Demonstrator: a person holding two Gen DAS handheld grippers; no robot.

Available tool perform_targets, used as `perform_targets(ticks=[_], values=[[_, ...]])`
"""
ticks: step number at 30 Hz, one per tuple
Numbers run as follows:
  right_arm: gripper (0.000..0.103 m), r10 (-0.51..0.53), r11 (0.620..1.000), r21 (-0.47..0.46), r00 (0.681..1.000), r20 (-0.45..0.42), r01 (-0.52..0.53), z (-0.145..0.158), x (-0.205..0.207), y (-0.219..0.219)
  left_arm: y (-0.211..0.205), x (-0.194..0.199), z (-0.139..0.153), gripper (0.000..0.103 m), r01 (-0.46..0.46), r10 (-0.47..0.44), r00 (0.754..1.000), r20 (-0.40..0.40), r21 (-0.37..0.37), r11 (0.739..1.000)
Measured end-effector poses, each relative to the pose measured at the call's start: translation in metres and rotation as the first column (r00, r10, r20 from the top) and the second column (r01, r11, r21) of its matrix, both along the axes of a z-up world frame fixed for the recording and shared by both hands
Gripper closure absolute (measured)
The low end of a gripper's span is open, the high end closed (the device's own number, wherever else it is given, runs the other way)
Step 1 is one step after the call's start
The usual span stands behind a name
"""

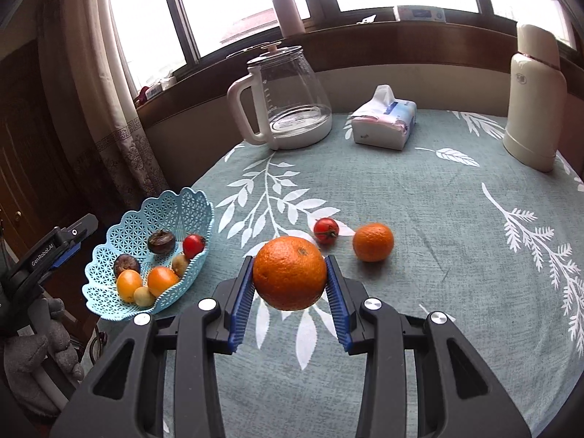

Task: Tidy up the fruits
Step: 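Lower the brown tuber into the blue basket and open the left gripper, then lower the orange into the basket and open the right gripper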

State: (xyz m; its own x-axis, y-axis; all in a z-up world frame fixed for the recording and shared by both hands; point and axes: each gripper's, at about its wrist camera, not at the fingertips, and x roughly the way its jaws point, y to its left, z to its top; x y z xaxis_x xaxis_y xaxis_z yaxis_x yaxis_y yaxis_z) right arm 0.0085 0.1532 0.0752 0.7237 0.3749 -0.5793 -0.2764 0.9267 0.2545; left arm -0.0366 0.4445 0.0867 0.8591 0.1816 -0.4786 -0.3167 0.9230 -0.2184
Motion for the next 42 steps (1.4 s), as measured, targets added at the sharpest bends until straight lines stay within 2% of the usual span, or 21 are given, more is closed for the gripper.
perform_targets(ticks=[9, 15, 17, 26, 33, 42], values=[[0.065, 0.154, 0.987, -0.039, 0.987, 0.034, -0.153, 0.018, 0.001, 0.072, 0.023, -0.009, 0.003, 0.021, -0.034, 0.034, 0.999, 0.019, -0.032, 0.999], [0.064, 0.216, 0.974, -0.067, 0.976, 0.008, -0.215, 0.012, 0.01, 0.111, 0.029, -0.011, 0.004, 0.02, -0.034, 0.035, 0.999, 0.019, -0.049, 0.998], [0.064, 0.22, 0.973, -0.071, 0.975, -0.004, -0.22, 0.009, 0.014, 0.118, 0.03, -0.011, 0.004, 0.017, -0.034, 0.035, 0.999, 0.019, -0.054, 0.998], [0.061, 0.167, 0.985, -0.052, 0.986, 0.005, -0.166, 0.005, 0.015, 0.104, 0.033, -0.009, -0.001, 0.014, -0.028, 0.028, 1.0, 0.005, -0.084, 0.996], [0.06, 0.109, 0.994, -0.025, 0.994, -0.03, -0.11, -0.008, 0.014, 0.083, 0.025, -0.007, 0.0, 0.014, -0.011, 0.012, 1.0, 0.006, -0.076, 0.997], [0.06, 0.114, 0.992, -0.044, 0.993, -0.025, -0.115, -0.01, 0.013, 0.087, 0.02, -0.008, 0.002, 0.014, 0.002, -0.001, 1.0, 0.012, -0.076, 0.997]])
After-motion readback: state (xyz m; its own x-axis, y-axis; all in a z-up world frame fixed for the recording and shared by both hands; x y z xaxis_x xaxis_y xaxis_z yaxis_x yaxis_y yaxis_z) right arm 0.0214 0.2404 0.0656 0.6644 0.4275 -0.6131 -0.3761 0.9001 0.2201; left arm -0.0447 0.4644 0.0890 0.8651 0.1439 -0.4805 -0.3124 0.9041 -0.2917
